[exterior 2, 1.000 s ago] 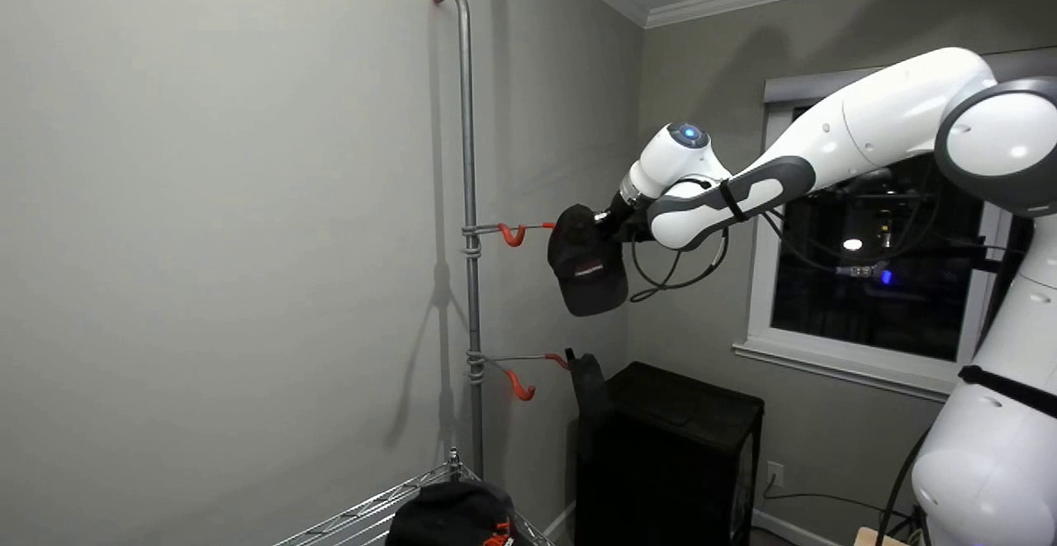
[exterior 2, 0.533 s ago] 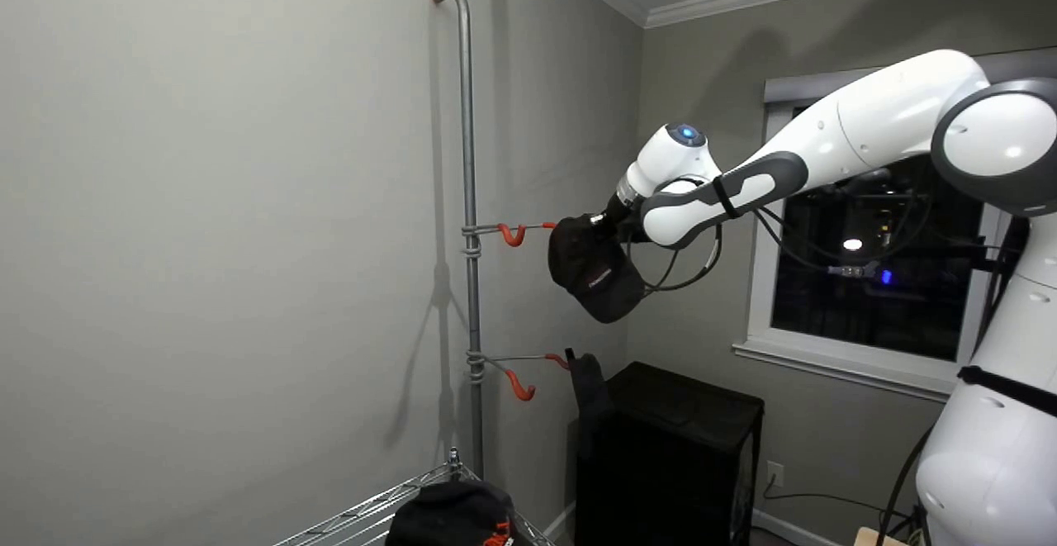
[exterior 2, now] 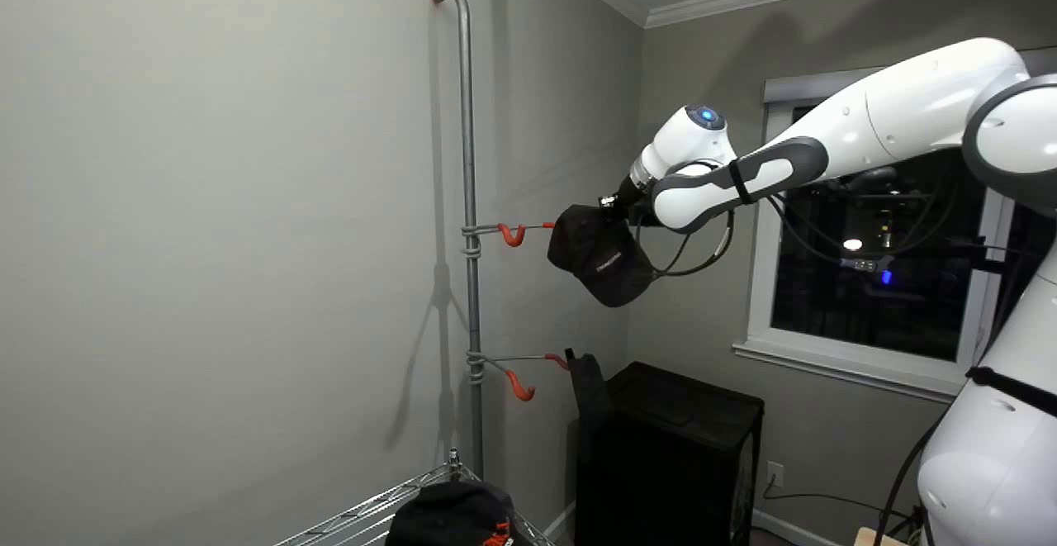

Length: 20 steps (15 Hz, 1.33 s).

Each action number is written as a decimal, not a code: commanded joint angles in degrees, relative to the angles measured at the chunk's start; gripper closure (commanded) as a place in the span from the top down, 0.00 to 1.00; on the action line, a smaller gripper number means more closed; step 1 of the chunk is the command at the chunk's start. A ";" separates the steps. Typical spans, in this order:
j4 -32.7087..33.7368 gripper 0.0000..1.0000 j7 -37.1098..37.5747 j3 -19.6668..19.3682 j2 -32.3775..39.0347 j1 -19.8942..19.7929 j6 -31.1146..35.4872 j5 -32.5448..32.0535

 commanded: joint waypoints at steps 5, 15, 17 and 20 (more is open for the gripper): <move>-1.86 0.59 -2.40 -0.80 -3.51 2.42 -3.65 2.95; -9.10 1.00 -7.30 5.92 -8.50 1.84 -8.24 1.88; -12.19 1.00 -7.43 8.41 -10.18 1.75 -9.54 0.81; -17.51 1.00 -6.03 12.91 -13.19 1.32 -9.62 -1.23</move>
